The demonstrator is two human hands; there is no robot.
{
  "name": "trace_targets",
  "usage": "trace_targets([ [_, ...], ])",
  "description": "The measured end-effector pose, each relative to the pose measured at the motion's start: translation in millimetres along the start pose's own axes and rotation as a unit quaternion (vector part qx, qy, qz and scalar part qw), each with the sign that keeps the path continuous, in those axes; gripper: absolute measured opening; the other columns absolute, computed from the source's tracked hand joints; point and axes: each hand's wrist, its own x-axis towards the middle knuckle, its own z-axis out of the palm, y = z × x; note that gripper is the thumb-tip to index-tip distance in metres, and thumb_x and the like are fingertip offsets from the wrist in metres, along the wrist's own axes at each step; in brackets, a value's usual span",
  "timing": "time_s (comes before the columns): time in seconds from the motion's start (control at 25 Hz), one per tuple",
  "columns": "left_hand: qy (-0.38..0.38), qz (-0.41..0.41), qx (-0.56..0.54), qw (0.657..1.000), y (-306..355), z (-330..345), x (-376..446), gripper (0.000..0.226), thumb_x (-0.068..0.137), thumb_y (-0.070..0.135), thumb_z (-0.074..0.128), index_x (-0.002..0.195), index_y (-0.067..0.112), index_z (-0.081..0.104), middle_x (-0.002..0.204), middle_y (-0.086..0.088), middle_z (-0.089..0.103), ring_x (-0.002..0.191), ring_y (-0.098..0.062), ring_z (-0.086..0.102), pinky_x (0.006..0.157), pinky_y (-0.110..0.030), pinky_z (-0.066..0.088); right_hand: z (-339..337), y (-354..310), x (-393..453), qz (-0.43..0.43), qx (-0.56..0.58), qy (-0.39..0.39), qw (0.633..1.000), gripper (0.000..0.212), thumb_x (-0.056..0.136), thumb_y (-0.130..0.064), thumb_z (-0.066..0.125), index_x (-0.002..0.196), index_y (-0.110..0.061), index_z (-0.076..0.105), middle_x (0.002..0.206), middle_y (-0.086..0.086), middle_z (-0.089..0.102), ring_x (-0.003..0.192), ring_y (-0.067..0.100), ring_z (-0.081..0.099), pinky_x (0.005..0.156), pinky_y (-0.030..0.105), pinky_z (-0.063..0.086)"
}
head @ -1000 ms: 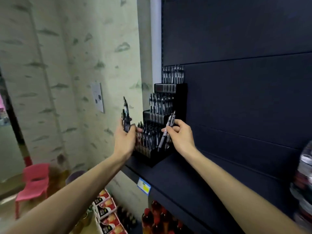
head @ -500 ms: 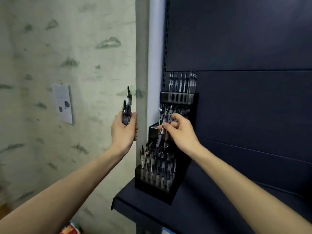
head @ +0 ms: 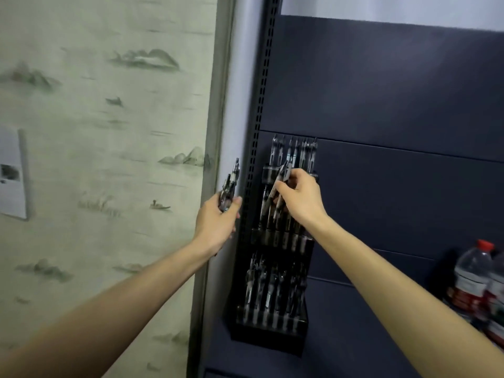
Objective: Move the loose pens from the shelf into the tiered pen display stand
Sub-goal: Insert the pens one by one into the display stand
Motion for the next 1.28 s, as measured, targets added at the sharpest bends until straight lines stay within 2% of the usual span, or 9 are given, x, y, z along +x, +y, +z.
trace_targets([
  [0.16, 0.004, -0.019, -0.015, 1.000, -10.2, 12.1, 10.9, 0.013, 0.100, 0.030, 0.064, 0.089, 0.025, 0.061, 0.074, 0.002, 0.066, 0.047, -0.012, 0.053, 0.042, -0.027, 0.043, -6.3, -8.6, 13.9, -0.017, -0.103, -0.009, 0.994, 0.008, 0.098, -0.024, 0.063, 0.100, -0.016, 0.066, 0.086, 0.007, 0.073, 0.078, 0.025, 0.071, 0.076, 0.047, 0.060],
  [0.28, 0.014, -0.031, -0.013, 0.999, -7.9, 18.2, 18.1, 0.012, 0.100, 0.031, 0.065, 0.091, 0.024, 0.060, 0.078, 0.003, 0.067, 0.048, -0.011, 0.053, 0.040, -0.026, 0.043, -5.6, -10.6, 14.9, -0.035, -0.114, -0.020, 0.993, 0.005, 0.096, -0.025, 0.067, 0.094, -0.021, 0.068, 0.082, 0.001, 0.073, 0.076, 0.018, 0.070, 0.072, 0.039, 0.058],
  [0.4, 0.005, -0.032, -0.015, 0.999, -13.4, 19.1, 16.2, 0.012, 0.100, 0.029, 0.065, 0.092, 0.022, 0.061, 0.080, 0.002, 0.068, 0.050, -0.012, 0.053, 0.041, -0.025, 0.042, 3.0, -5.7, 8.2, -0.043, -0.125, -0.003, 0.991, 0.003, 0.092, -0.027, 0.071, 0.092, -0.026, 0.069, 0.079, -0.009, 0.071, 0.075, 0.011, 0.069, 0.071, 0.036, 0.058],
  [0.52, -0.009, -0.023, 0.006, 1.000, -21.5, 14.6, 12.4, 0.012, 0.100, 0.028, 0.066, 0.089, 0.026, 0.061, 0.082, 0.002, 0.069, 0.049, -0.010, 0.053, 0.040, -0.024, 0.041, 8.9, -4.1, 3.4, -0.033, -0.136, 0.020, 0.990, 0.006, 0.089, -0.026, 0.072, 0.083, -0.027, 0.070, 0.073, -0.010, 0.070, 0.072, 0.009, 0.067, 0.069, 0.036, 0.058],
  [0.84, -0.011, -0.019, -0.003, 1.000, -30.3, 7.1, 15.7, 0.013, 0.100, 0.027, 0.065, 0.089, 0.026, 0.059, 0.081, 0.001, 0.069, 0.049, -0.011, 0.054, 0.040, -0.024, 0.041, 4.9, -14.5, 5.0, -0.012, -0.160, 0.042, 0.986, 0.005, 0.087, -0.024, 0.075, 0.091, -0.022, 0.076, 0.082, -0.005, 0.074, 0.080, 0.013, 0.070, 0.075, 0.037, 0.060],
  [0.96, -0.009, -0.014, 0.003, 1.000, -30.4, 7.9, 15.1, 0.014, 0.100, 0.027, 0.065, 0.087, 0.025, 0.060, 0.080, 0.002, 0.068, 0.048, -0.011, 0.054, 0.039, -0.023, 0.040, 6.5, -16.9, 11.9, -0.005, -0.166, 0.046, 0.985, 0.003, 0.087, -0.022, 0.075, 0.090, -0.021, 0.075, 0.078, -0.005, 0.074, 0.074, 0.011, 0.069, 0.068, 0.033, 0.058],
  [1.04, -0.010, -0.014, 0.003, 1.000, -30.5, 6.9, 14.5, 0.014, 0.100, 0.026, 0.065, 0.087, 0.024, 0.060, 0.079, 0.002, 0.068, 0.047, -0.010, 0.053, 0.039, -0.023, 0.040, 11.0, -16.6, 15.1, -0.002, -0.180, 0.032, 0.983, 0.004, 0.087, -0.020, 0.075, 0.086, -0.017, 0.075, 0.070, -0.002, 0.072, 0.067, 0.014, 0.069, 0.066, 0.035, 0.060],
  [1.2, -0.020, -0.017, 0.001, 1.000, -34.7, 2.6, 11.8, 0.012, 0.100, 0.025, 0.065, 0.089, 0.023, 0.062, 0.080, 0.001, 0.068, 0.047, -0.009, 0.053, 0.039, -0.023, 0.040, 12.6, -14.8, 20.3, 0.006, -0.188, 0.020, 0.982, 0.011, 0.087, -0.013, 0.076, 0.077, -0.008, 0.073, 0.063, 0.005, 0.068, 0.067, 0.024, 0.070, 0.069, 0.044, 0.062],
  [1.28, -0.019, -0.021, 0.005, 1.000, -35.1, 0.5, 13.2, 0.012, 0.100, 0.025, 0.065, 0.090, 0.023, 0.061, 0.080, 0.001, 0.069, 0.048, -0.010, 0.053, 0.039, -0.023, 0.041, 9.9, -15.8, 24.0, 0.010, -0.190, 0.016, 0.982, 0.019, 0.086, -0.012, 0.078, 0.070, -0.006, 0.069, 0.058, 0.003, 0.061, 0.060, 0.022, 0.064, 0.069, 0.043, 0.062],
])
